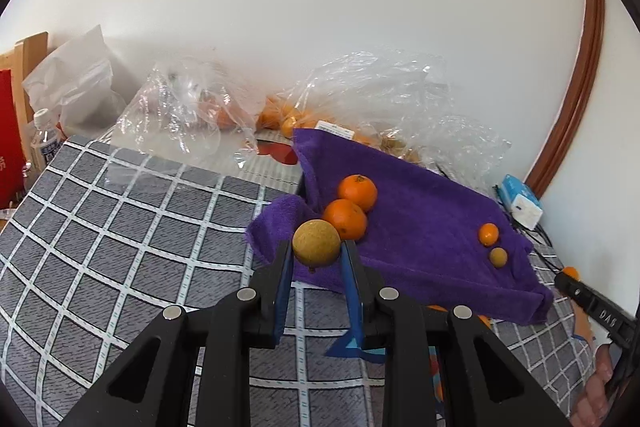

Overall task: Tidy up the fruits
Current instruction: 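Carry the held orange and kumquat over the purple towel with both tools, then open both tools to set the orange and kumquat on the towel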

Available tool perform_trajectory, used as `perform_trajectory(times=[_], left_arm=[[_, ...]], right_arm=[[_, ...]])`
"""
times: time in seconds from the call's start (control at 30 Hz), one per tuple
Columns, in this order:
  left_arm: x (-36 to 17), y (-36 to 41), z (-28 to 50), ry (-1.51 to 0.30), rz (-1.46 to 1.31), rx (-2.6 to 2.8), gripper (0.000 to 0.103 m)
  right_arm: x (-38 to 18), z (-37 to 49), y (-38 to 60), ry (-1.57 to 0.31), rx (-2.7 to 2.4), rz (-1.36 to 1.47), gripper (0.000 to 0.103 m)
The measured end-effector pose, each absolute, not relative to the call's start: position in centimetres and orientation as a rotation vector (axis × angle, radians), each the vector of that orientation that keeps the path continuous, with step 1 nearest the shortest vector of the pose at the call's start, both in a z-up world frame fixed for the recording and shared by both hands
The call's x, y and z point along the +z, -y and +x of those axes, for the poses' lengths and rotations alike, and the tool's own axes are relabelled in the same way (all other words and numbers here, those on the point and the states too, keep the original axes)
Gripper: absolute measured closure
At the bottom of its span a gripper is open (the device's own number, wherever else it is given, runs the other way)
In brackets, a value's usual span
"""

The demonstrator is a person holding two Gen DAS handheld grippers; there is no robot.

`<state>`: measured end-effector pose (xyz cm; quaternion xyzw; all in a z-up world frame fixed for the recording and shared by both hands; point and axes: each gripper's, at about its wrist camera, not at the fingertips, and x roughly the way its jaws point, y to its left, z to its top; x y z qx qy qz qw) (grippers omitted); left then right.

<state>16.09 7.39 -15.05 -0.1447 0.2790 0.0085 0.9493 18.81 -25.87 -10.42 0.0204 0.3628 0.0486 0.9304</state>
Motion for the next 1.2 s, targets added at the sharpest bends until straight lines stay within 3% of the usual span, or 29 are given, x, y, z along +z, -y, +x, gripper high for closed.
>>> perform_trajectory(times=[0.53,1.07,1.2], left_arm=[[-12.4,-5.2,20.3,-0.66,-0.271,0.002,0.08],[-16.0,0.0,25.9,-0.897,-0.133,-0.016,0.08],[-16.7,0.0,26.5,-0.919,-0.131,-0.017,0.08]], right_arm=[[-12.6,26.6,24.8,-0.871,0.145,-0.015,0.072],[-15.3,27.3,23.3,-0.935,0.105,-0.106,0.071],[-15.2,27.4,23.5,-0.933,0.1,-0.104,0.064]])
